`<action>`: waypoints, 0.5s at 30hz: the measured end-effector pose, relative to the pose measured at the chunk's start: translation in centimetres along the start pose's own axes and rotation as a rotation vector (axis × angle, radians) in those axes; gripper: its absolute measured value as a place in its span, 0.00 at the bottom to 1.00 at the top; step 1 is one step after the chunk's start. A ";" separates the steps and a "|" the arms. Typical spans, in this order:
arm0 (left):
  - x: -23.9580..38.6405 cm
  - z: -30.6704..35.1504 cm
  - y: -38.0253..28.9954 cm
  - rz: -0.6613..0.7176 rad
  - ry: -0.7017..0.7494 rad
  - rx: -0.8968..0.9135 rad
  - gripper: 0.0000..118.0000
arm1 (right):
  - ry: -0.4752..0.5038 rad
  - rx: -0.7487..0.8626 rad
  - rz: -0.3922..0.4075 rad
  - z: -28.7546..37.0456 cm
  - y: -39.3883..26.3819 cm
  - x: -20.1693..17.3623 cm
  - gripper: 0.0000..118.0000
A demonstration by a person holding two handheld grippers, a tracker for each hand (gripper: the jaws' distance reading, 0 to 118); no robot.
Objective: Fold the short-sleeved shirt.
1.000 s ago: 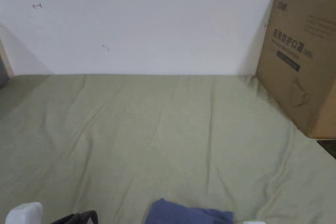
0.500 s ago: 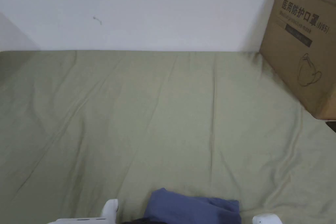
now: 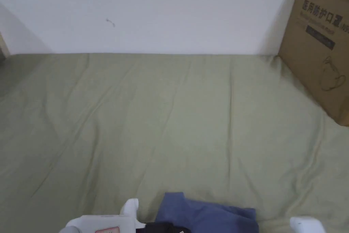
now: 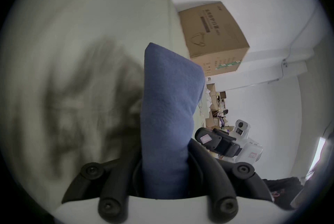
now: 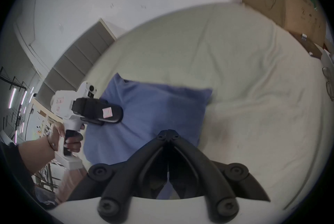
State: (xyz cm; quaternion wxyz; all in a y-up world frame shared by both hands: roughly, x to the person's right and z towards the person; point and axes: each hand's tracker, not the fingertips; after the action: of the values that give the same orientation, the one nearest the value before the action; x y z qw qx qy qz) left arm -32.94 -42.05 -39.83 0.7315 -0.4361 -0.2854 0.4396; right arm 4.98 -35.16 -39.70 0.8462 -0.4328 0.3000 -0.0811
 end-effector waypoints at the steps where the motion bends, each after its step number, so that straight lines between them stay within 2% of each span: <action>1: 1.1 1.3 0.0 -0.043 0.014 0.017 0.12 | 0.019 0.026 -0.009 1.1 0.5 -0.4 0.00; 4: 3.2 7.5 1.5 -0.151 0.112 0.081 0.12 | 0.007 0.060 -0.012 4.2 2.0 -1.5 0.00; 8: 2.5 17.3 4.4 -0.158 0.268 0.161 0.12 | -0.041 0.084 0.016 6.7 2.9 -2.5 0.00; 13: -0.2 28.4 7.8 -0.165 0.591 0.175 0.12 | -0.092 0.098 0.011 7.9 3.0 -3.2 0.00; 15: -0.6 30.7 8.6 -0.191 0.746 0.160 0.12 | -0.108 0.093 0.003 7.8 3.1 -3.3 0.00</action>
State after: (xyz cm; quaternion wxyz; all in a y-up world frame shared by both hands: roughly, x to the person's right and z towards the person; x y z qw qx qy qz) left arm -61.23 -28.70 -33.47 0.8542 -0.4792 -0.0042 0.2019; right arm 6.43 -26.59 -37.17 0.8804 -0.3964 0.2506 -0.0700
